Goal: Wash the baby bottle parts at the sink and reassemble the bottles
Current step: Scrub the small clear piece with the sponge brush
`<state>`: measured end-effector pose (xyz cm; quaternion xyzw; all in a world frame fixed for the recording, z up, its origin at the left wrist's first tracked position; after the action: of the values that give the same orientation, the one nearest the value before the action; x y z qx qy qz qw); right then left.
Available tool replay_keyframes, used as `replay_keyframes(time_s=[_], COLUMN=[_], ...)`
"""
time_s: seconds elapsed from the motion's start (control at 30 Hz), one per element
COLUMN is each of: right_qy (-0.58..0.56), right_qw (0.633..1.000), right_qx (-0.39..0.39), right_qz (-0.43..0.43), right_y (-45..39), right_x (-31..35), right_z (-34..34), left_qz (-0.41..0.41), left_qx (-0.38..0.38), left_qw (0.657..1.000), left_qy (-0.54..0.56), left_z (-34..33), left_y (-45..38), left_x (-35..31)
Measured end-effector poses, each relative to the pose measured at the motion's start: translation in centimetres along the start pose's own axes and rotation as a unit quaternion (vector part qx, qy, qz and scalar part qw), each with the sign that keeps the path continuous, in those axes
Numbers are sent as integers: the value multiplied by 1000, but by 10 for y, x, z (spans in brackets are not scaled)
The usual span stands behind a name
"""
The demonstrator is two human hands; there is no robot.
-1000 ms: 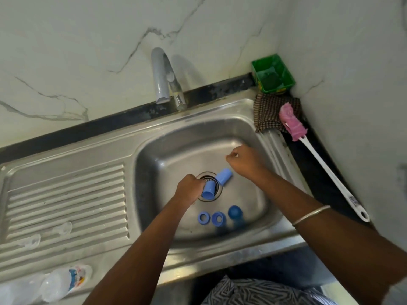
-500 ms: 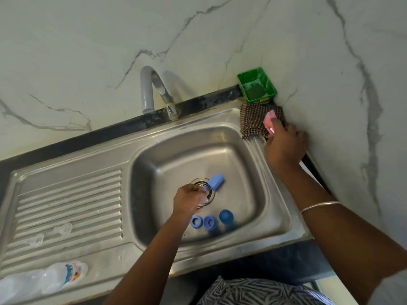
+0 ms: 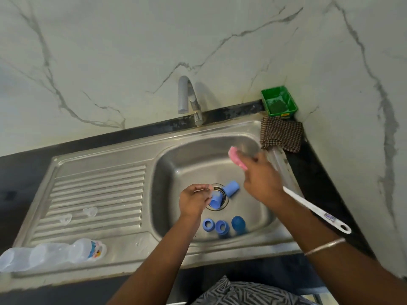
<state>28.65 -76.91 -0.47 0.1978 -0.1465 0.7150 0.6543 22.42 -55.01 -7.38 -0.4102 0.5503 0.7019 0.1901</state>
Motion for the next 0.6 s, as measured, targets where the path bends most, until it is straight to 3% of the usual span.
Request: replay_keyframes(time_s=[0.13,0.33,0.6], right_qy=[-29,-19,154], right_qw=[996,992,970], right_qx=[48,71,44], right_qz=[70,105,181], right_y=[22,43,72], right_x=[49,92,145], right_z=[-22,-40,-55], left_qz=[12,1,70], left_qx=[56,67,7], left_qw=[997,996,989], left_qy=[54,50,132], left_z=[6,29,59], left_y=[5,9,12], left_x=[-4,-4,4])
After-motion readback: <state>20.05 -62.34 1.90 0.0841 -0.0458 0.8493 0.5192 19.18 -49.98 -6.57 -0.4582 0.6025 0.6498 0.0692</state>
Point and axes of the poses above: each hand's wrist, its own y-axis away from the middle knuckle, its own z-axis out of the back of the hand, x = y × z, the point moved 9 cm from there along -y, towards the middle knuckle, and after that the axes turned 3 degrees about z, right-handed, at the moved point
